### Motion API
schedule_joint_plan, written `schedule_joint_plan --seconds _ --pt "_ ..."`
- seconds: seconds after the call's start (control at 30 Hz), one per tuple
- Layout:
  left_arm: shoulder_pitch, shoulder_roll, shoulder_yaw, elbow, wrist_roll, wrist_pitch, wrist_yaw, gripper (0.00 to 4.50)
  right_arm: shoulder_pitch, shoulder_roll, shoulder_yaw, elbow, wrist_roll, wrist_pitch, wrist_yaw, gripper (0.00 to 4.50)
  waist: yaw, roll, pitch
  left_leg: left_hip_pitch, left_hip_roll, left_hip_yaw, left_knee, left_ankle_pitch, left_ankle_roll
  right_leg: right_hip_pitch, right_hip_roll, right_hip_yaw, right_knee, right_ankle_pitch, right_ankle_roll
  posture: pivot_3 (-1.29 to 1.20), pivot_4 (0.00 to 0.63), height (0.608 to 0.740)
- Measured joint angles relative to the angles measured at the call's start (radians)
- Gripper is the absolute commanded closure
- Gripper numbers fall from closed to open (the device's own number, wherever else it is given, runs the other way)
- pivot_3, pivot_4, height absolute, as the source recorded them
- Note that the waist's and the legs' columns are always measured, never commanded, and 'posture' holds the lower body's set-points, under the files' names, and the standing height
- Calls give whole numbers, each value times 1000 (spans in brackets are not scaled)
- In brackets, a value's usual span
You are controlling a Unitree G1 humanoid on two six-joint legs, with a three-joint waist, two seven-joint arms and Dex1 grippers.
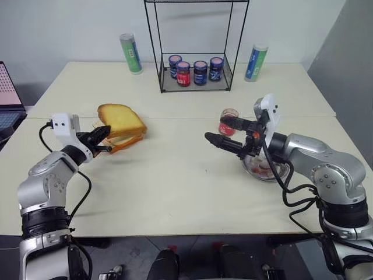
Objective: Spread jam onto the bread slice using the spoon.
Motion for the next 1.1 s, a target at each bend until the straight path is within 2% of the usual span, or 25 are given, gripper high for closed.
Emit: schedule_joint_plan --seconds 0.1,0.2,0.37,0.57,0.77,0.93,1.1 --pt "19 41 -23 -158 -96 129 -46 4458 34 -52 -48 -48 39 31 5 0 3 0 0 -3 0 -1 0 0 0 -2 0 -1 -1 0 0 0 150 740" --pt "49 39 -58 -267 -163 219 -54 4458 84 -87 -91 -101 92 73 4 0 3 1 0 -3 -1 0 0 0 0 -2 0 0 -2 0 0 0 150 740" --pt "141 -71 -124 -356 -181 263 31 4458 144 -120 -150 -176 180 127 -29 0 0 1 1 -2 -1 1 0 0 0 -1 0 1 -1 0 0 0 150 740" --pt "259 -197 -229 -342 -62 161 114 4458 234 -127 -166 -226 192 134 -85 0 12 1 1 -2 -2 1 0 0 0 -1 1 1 -2 0 0 0 150 740" --pt "267 -238 -321 -287 47 55 117 4458 282 -119 -161 -261 190 129 -128 0 21 1 1 -2 -2 1 1 0 0 -1 3 1 -2 0 0 0 150 740" --pt "228 -240 -349 -230 100 1 98 4458 296 -113 -147 -261 167 110 -152 0 21 1 1 -2 -3 1 1 0 0 0 3 1 -3 0 0 0 150 740" --pt "212 -220 -349 -198 112 -14 65 3541 314 -113 -141 -261 156 104 -157 0 21 1 1 -2 -3 1 1 0 0 0 3 1 -3 0 0 0 150 740"
